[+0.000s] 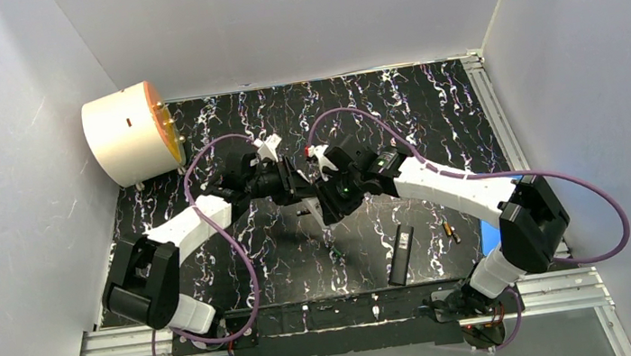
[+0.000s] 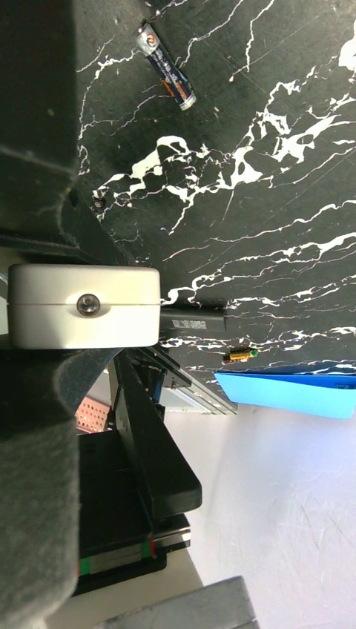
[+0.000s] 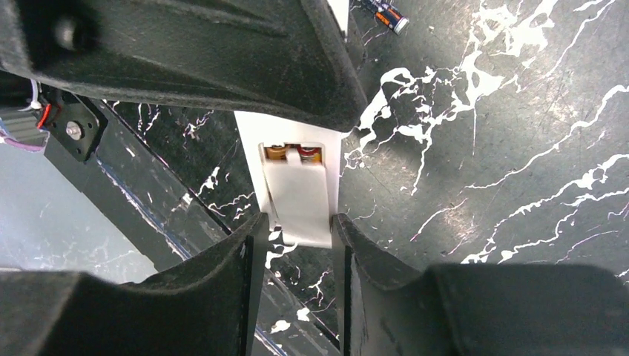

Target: Load the batteries into the remote control

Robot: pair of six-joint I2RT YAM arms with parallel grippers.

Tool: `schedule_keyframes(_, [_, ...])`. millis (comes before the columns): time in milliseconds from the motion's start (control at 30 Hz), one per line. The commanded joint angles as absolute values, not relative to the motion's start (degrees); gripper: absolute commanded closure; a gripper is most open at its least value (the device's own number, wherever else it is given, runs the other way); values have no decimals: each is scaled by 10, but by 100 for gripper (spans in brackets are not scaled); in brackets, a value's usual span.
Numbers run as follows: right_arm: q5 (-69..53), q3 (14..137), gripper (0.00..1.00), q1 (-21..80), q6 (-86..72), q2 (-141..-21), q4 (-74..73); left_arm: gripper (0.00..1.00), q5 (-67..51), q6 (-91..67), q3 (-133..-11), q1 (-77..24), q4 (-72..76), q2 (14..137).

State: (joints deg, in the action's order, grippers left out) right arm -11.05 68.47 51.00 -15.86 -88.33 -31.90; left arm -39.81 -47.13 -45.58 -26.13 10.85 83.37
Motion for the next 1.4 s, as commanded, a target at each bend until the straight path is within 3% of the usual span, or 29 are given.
schedule_keyframes(0, [-105,701,53,509,-145,-887,-304,100,-486,-527,-505,-275,132,831])
schedule_keyframes(167, [-98,699,47,509,-146,-873,-310,100,-494,-527,-513,-256,132,839])
schedule_keyframes(400, [-65,704,47,506,-183,-869,-293,100,-463,-474,-527,-251,85,853])
schedule_keyframes(533, [-16,671,35,496,-228,-839,-267,100,-410,-396,-549,-250,-10,863])
schedule_keyframes(767, [153,597,27,493,-310,-802,-339,100,-361,-373,-513,-250,-28,837])
schedule_keyframes(1000, [205,568,26,491,-375,-827,-439,100,-320,-397,-448,-250,6,775])
schedule_keyframes(1367, [110,514,37,491,-410,-870,-374,100,-265,-424,-348,-250,39,688])
